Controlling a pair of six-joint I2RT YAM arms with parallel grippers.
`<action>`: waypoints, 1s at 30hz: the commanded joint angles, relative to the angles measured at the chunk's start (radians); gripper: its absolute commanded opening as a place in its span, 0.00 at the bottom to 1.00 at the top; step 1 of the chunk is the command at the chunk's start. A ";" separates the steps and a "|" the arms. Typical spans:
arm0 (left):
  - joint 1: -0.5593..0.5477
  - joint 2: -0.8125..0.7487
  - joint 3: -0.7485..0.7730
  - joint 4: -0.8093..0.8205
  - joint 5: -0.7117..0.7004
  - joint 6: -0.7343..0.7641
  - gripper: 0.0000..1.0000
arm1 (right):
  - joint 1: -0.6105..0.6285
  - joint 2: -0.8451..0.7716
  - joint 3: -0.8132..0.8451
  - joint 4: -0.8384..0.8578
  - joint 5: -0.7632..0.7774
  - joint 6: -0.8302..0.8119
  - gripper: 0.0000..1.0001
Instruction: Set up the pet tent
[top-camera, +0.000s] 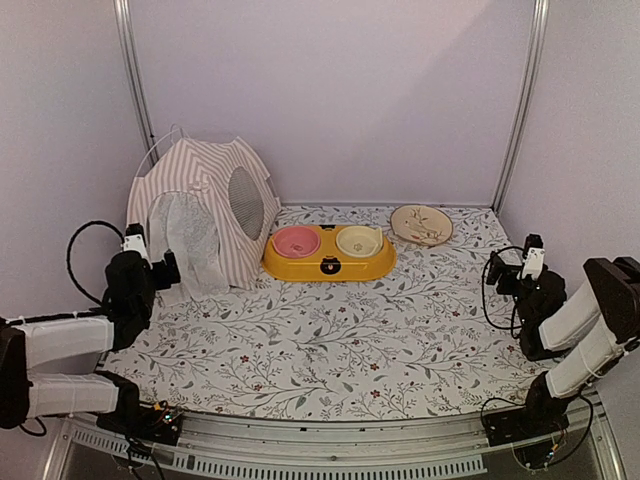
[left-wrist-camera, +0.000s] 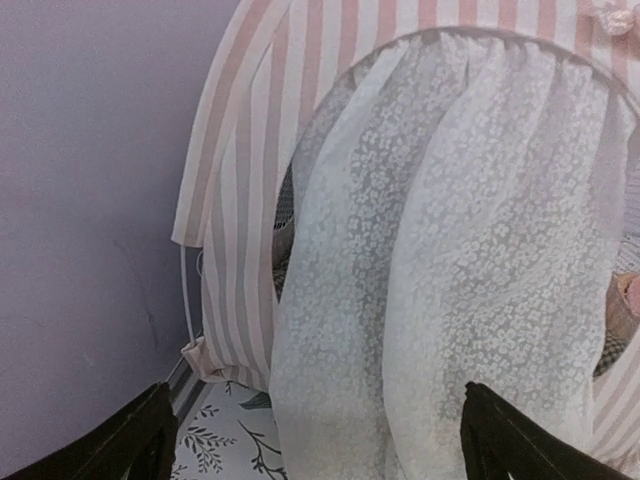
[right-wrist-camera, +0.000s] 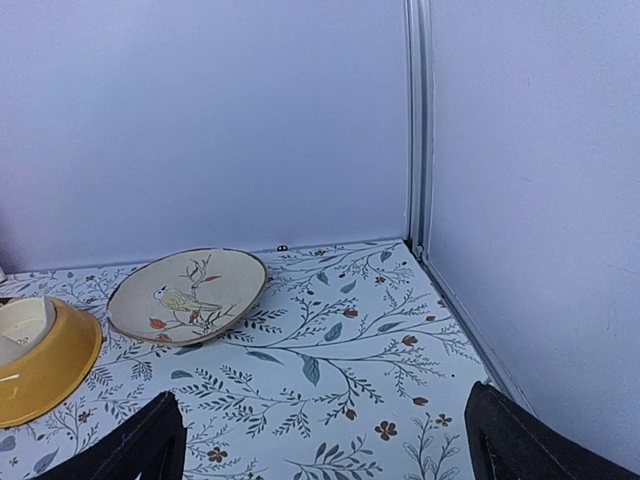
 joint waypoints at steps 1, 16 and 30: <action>0.052 0.099 -0.086 0.312 -0.037 0.053 0.99 | -0.007 0.004 0.073 -0.028 -0.041 -0.011 0.99; 0.052 0.504 -0.081 0.923 -0.020 0.244 0.99 | -0.006 0.007 0.129 -0.128 -0.048 -0.041 0.99; 0.092 0.559 -0.183 1.122 0.209 0.254 1.00 | -0.007 0.008 0.128 -0.128 -0.049 -0.041 0.99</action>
